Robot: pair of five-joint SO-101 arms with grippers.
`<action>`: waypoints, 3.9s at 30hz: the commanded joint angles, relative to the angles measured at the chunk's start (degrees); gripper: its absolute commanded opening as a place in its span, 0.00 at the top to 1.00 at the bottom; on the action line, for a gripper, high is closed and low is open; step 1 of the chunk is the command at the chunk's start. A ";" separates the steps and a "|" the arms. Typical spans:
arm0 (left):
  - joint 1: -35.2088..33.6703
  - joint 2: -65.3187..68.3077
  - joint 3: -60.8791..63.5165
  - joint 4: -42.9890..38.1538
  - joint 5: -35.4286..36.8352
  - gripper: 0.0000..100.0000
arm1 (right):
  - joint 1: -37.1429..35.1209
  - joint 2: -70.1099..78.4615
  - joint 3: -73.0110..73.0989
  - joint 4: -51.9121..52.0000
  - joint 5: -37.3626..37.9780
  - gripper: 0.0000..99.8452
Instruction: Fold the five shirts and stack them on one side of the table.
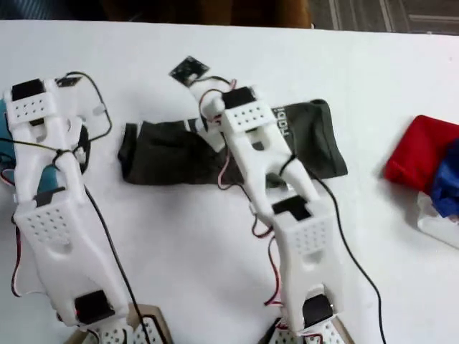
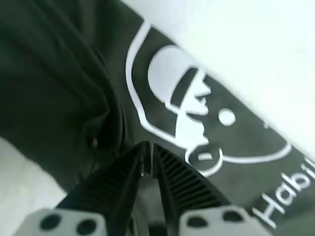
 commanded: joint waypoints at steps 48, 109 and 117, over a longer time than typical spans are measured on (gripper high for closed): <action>-0.35 -3.96 6.20 0.62 0.26 0.98 | 27.03 -5.93 -3.69 22.73 -17.85 0.76; -18.99 -20.22 5.76 0.70 -0.09 0.98 | -5.58 17.01 -49.85 28.79 -5.45 0.98; -22.86 -20.22 5.58 0.70 -0.18 0.98 | -14.90 21.67 -49.85 25.10 3.96 0.98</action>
